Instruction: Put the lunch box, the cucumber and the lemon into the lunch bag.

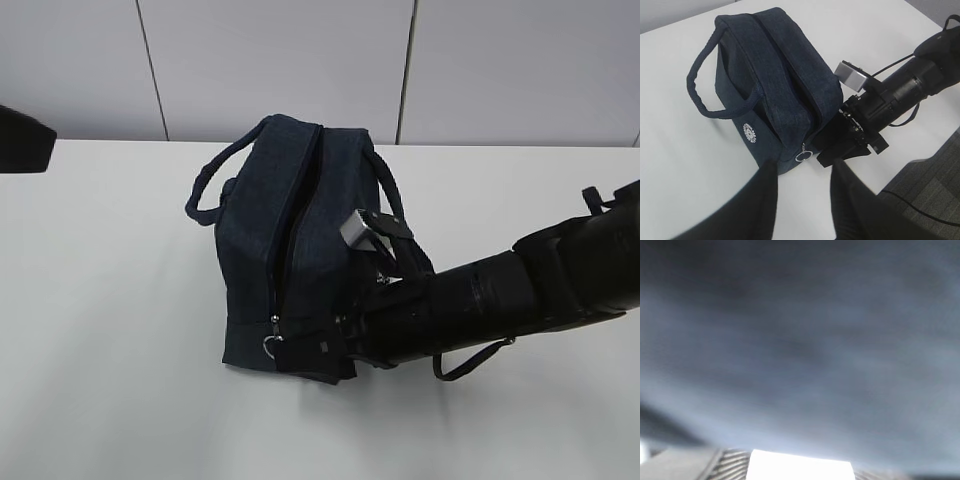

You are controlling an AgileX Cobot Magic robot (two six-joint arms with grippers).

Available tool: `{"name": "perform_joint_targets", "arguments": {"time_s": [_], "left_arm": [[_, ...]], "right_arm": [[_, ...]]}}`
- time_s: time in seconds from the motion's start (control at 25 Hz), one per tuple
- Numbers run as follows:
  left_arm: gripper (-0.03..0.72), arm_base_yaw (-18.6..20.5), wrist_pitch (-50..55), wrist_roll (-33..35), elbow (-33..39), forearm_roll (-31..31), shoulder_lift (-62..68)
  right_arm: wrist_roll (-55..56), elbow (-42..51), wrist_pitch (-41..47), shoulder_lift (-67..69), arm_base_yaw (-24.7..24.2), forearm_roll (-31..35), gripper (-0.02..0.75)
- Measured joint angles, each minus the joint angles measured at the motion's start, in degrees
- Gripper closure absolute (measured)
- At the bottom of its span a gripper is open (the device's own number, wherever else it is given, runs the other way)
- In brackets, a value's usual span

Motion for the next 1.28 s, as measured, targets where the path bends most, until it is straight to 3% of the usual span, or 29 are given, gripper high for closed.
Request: {"name": "perform_joint_targets", "arguments": {"time_s": [0.92,1.28], "left_arm": [[0.449,0.0,0.0,0.0,0.0,1.0,0.0],[0.449,0.0,0.0,0.0,0.0,1.6,0.0]], "right_arm": [[5.0,-0.1,3.7,-2.6,0.0,-3.7,0.345],[6.4,-0.1,1.3,-3.0,0.0,-5.9,0.348]]}}
